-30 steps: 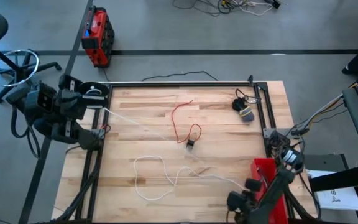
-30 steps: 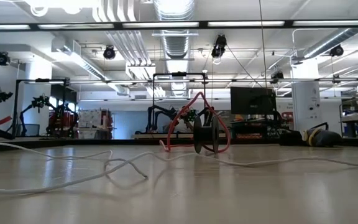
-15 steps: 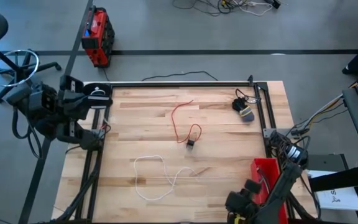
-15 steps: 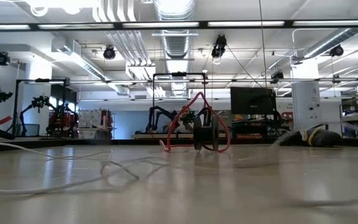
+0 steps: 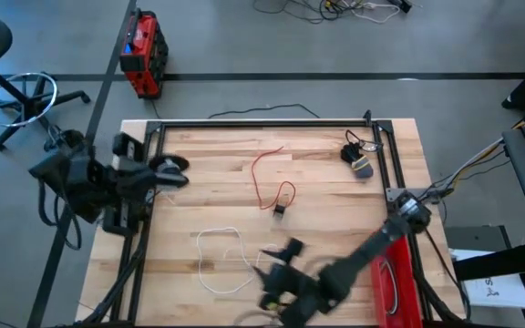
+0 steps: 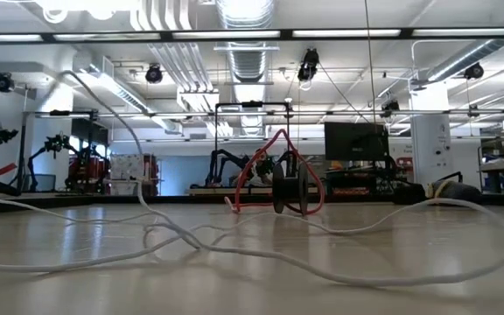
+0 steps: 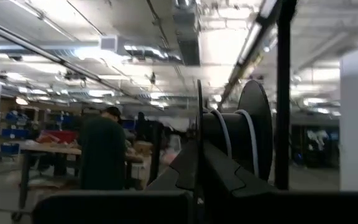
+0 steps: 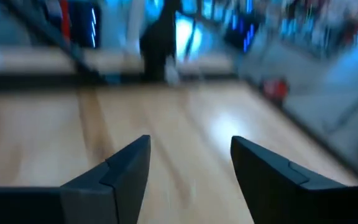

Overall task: Coil cords
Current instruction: Coil the white wire onto the spool

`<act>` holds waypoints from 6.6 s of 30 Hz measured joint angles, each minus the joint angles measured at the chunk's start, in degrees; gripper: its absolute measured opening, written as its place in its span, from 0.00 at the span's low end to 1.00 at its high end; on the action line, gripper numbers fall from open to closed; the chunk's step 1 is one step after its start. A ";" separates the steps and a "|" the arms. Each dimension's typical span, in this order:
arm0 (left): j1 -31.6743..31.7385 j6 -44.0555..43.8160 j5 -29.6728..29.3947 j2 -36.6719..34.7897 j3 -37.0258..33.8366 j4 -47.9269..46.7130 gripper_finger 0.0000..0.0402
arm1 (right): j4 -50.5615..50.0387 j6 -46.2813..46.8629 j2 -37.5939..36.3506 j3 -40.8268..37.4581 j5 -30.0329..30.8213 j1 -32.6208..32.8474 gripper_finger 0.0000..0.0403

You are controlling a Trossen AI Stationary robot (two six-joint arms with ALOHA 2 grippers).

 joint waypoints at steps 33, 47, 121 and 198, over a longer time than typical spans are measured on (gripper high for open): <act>-1.69 -12.69 0.66 10.39 -10.57 1.44 0.00 | 55.53 -38.53 3.45 -0.05 -10.34 -7.76 0.36; -2.43 -12.44 -0.23 9.33 -11.18 0.40 0.00 | 48.67 -32.87 3.45 -0.05 -9.11 -7.60 0.01; 13.14 -45.22 4.50 24.00 -13.15 -15.47 0.00 | -0.87 13.09 -2.62 -0.05 -7.65 0.35 0.25; -5.91 -41.36 8.38 7.97 -12.91 -42.70 0.00 | -24.78 23.44 -11.22 -0.38 -36.19 2.90 0.00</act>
